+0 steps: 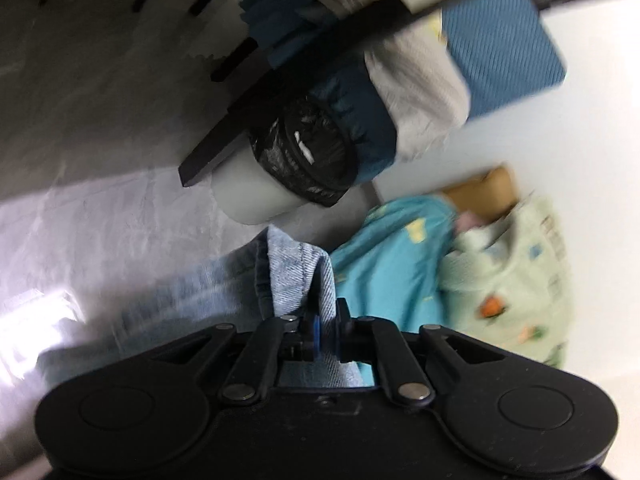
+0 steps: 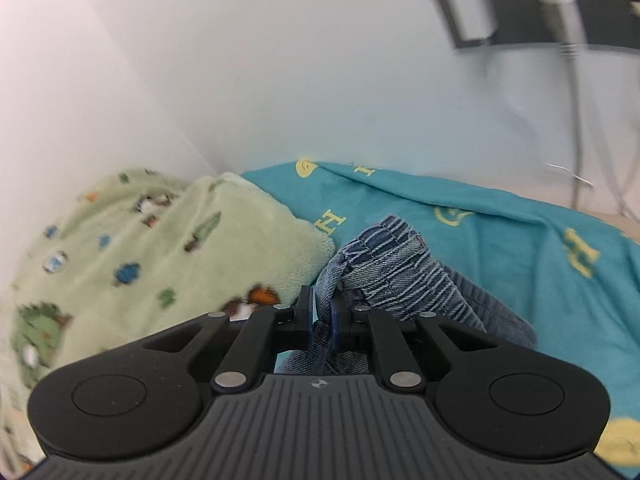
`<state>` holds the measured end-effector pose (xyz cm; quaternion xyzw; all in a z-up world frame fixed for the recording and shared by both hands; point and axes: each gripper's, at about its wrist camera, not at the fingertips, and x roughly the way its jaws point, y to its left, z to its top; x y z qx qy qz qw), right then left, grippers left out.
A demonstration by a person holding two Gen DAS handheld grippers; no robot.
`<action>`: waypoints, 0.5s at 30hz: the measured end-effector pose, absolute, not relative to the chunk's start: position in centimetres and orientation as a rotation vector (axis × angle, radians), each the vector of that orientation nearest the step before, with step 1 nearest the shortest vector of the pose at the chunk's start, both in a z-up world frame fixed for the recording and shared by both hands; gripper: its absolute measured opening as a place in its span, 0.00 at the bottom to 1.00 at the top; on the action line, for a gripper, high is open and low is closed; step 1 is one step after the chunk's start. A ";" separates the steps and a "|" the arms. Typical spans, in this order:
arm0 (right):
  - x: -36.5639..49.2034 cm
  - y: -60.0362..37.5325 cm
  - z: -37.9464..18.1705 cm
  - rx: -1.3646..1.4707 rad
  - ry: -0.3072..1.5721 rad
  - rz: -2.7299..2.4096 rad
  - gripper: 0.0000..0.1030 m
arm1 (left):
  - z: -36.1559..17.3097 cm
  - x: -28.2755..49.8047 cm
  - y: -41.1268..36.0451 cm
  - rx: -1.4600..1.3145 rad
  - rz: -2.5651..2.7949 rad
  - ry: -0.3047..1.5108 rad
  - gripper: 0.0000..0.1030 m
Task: Fold clothes
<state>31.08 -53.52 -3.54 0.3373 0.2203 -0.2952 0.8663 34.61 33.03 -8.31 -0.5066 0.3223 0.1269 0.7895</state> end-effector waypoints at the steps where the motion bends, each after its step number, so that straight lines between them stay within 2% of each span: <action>1: 31.7 -53.6 -4.6 0.691 0.467 -0.617 0.08 | -8.9 35.5 32.7 -1.067 0.282 0.711 0.06; 6: 32.2 -54.1 -9.2 0.671 0.488 -0.592 0.08 | -11.4 38.7 31.3 -0.966 0.307 0.779 0.07; 8: 32.4 -54.3 -9.4 0.675 0.485 -0.568 0.09 | -11.3 38.6 30.9 -0.947 0.292 0.777 0.19; 9: 32.5 -54.4 -9.4 0.676 0.482 -0.554 0.12 | -11.1 38.4 30.7 -0.937 0.282 0.771 0.29; 10: 32.4 -54.4 -9.3 0.688 0.469 -0.519 0.18 | -10.9 38.2 30.5 -0.927 0.272 0.766 0.35; 11: 32.4 -54.5 -9.0 0.699 0.460 -0.491 0.28 | -10.7 38.0 30.3 -0.917 0.263 0.760 0.45; 12: 32.0 -54.5 -8.7 0.707 0.455 -0.469 0.35 | -10.2 37.5 29.9 -0.910 0.250 0.753 0.48; 13: 31.5 -54.3 -8.4 0.707 0.453 -0.448 0.47 | -9.8 37.0 29.5 -0.904 0.237 0.747 0.52; 14: 30.9 -54.1 -8.0 0.703 0.453 -0.428 0.52 | -9.4 36.5 29.1 -0.903 0.220 0.744 0.55; 15: 30.3 -53.9 -7.5 0.698 0.453 -0.408 0.52 | -8.9 35.7 28.6 -0.904 0.200 0.739 0.56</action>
